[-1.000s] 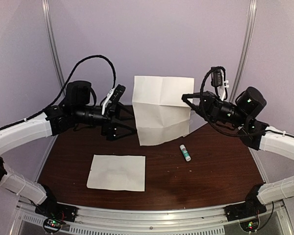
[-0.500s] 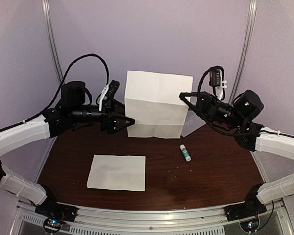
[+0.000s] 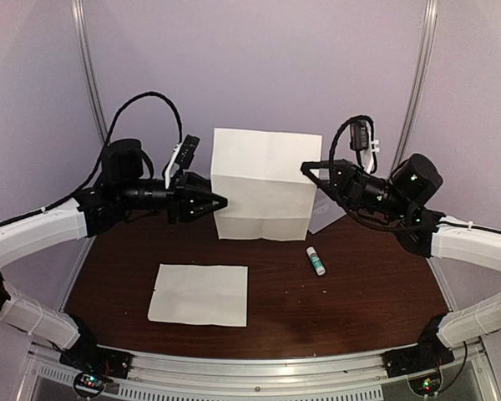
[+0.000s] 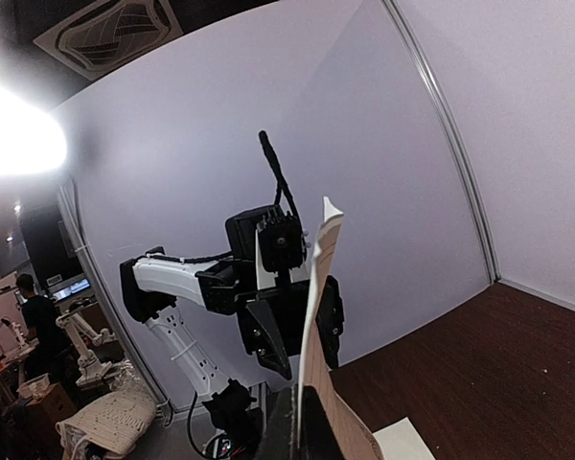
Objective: Place the letter into the envelope and seal it
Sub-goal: Fold the letter.
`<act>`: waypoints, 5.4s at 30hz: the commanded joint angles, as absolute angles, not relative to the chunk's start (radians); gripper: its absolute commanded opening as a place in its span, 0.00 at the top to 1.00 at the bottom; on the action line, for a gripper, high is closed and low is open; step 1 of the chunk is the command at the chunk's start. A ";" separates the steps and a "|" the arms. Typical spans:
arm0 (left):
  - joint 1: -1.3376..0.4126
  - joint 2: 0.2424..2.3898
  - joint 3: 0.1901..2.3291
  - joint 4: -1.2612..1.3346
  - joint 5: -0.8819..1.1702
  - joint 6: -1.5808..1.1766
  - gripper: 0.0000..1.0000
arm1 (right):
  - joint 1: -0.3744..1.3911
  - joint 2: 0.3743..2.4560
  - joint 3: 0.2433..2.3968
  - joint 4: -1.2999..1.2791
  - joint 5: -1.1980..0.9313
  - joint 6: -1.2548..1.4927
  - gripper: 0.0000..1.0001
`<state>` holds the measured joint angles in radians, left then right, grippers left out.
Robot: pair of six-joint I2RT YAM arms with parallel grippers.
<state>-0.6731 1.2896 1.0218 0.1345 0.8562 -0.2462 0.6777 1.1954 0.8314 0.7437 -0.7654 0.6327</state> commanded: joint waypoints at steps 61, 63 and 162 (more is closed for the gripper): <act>-0.727 1.384 1.154 -0.182 0.936 -0.015 1.00 | 0.793 1.382 1.339 -0.502 -0.816 -0.018 0.75; -0.727 1.384 1.154 -0.184 0.934 -0.015 1.00 | 0.792 1.380 1.334 -0.500 -0.828 -0.017 0.79; -0.732 1.497 1.038 0.036 0.249 -0.925 1.00 | 1.246 1.845 1.514 -0.226 0.630 -0.114 0.71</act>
<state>-0.7383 1.4982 1.0195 0.0254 0.2775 -0.9386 1.2335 1.8446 1.4879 -0.2325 0.5941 -0.1196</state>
